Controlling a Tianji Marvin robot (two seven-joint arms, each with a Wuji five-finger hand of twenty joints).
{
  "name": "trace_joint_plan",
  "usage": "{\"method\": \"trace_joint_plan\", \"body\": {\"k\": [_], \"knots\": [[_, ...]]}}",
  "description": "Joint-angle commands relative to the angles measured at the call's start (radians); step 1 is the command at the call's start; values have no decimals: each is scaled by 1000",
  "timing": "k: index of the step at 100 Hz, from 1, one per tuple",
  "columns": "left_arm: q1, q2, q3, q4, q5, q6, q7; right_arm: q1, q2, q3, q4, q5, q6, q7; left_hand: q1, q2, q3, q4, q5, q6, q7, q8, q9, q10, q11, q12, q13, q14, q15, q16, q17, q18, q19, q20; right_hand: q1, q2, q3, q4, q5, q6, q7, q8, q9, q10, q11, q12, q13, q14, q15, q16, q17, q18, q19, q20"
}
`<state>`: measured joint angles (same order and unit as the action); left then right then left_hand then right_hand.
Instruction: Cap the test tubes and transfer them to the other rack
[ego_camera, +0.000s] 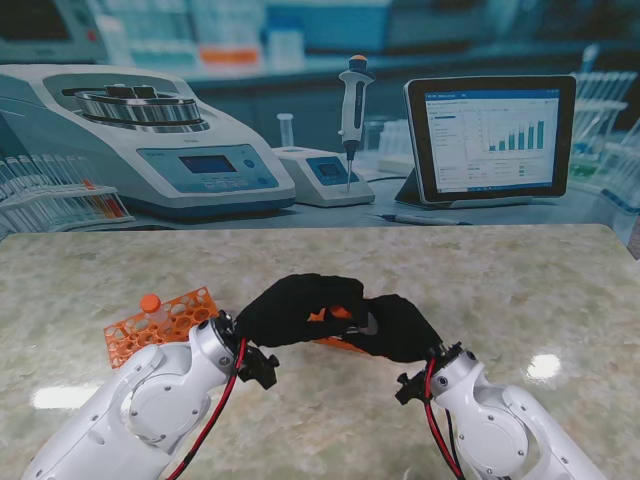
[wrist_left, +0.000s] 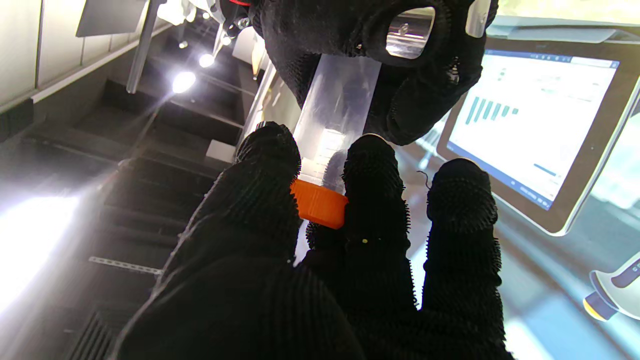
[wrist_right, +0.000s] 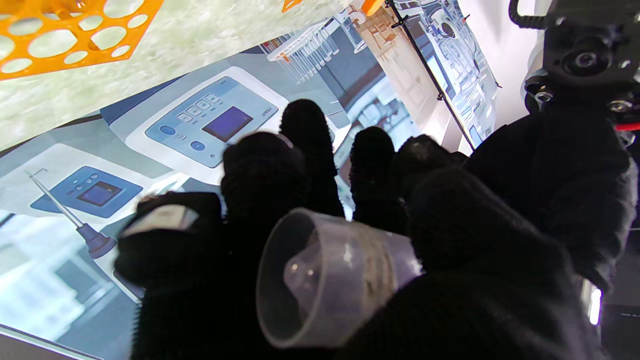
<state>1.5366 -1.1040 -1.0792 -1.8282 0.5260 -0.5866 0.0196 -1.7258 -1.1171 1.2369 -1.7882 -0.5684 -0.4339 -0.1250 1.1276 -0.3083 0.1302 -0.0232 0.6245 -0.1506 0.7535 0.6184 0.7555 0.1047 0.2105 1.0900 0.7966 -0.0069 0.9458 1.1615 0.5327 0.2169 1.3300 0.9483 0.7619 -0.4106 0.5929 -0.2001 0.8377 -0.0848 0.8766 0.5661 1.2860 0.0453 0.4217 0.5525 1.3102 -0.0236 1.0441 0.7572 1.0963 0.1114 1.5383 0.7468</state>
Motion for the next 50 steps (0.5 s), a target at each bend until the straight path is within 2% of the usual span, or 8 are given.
{"method": "trace_joint_plan", "body": {"k": [1,7,26,32,38,50], "knots": [[-4,6,2,-1,-2,11,-22,-6,0,-2,-9,0,-10,6,76,74,23,66,-9,-20,-25,-24,41,-59,11,-55,-47,-33,-48,-9,-36,-14,-28,42,20,103,74,-23,23,-61,-3,-1,62,3,-4,-7,11,-72,75,12,26,-45,56,22],[-6,9,0,-2,-1,17,-31,-6,2,-2,-11,-1,-16,13,63,73,9,64,-15,-24,-43,-34,9,-66,23,-131,-61,-14,-104,-37,-67,5,-54,52,16,100,77,-23,24,-68,-1,-2,61,1,-4,-8,11,-75,76,11,26,-48,57,22],[-10,16,-2,-7,-7,33,-64,-1,4,-4,-10,-1,-33,21,50,67,-12,62,-15,-53,-98,-51,-58,-72,27,-280,-93,49,-269,-121,-130,56,-155,14,-1,94,90,-23,28,-99,3,-5,63,-10,-8,-12,12,-85,76,11,27,-61,59,20],[-11,18,-2,-8,-7,35,-72,1,6,-4,-10,-2,-40,27,47,64,-16,63,-18,-60,-119,-57,-83,-73,19,-397,-103,72,-340,-169,-148,69,-192,-5,-7,92,94,-24,28,-108,3,-6,64,-15,-10,-13,12,-88,76,11,27,-66,59,20],[-12,19,-2,-8,-9,35,-79,1,7,-4,-11,-5,-46,33,44,66,-19,64,-20,-68,-137,-65,-97,-75,13,-563,-105,91,-398,-215,-162,88,-235,-38,-14,90,101,-24,30,-119,4,-5,64,-20,-12,-16,12,-92,75,11,27,-71,59,19],[-15,23,-3,-9,-13,33,-93,0,10,-2,-16,-7,-57,42,40,57,-14,66,-17,-79,-164,-82,-100,-77,-6,-611,-101,104,-468,-267,-162,97,-318,-100,-29,85,116,-26,32,-140,4,-4,66,-27,-18,-22,13,-100,76,12,28,-82,62,19]]}}
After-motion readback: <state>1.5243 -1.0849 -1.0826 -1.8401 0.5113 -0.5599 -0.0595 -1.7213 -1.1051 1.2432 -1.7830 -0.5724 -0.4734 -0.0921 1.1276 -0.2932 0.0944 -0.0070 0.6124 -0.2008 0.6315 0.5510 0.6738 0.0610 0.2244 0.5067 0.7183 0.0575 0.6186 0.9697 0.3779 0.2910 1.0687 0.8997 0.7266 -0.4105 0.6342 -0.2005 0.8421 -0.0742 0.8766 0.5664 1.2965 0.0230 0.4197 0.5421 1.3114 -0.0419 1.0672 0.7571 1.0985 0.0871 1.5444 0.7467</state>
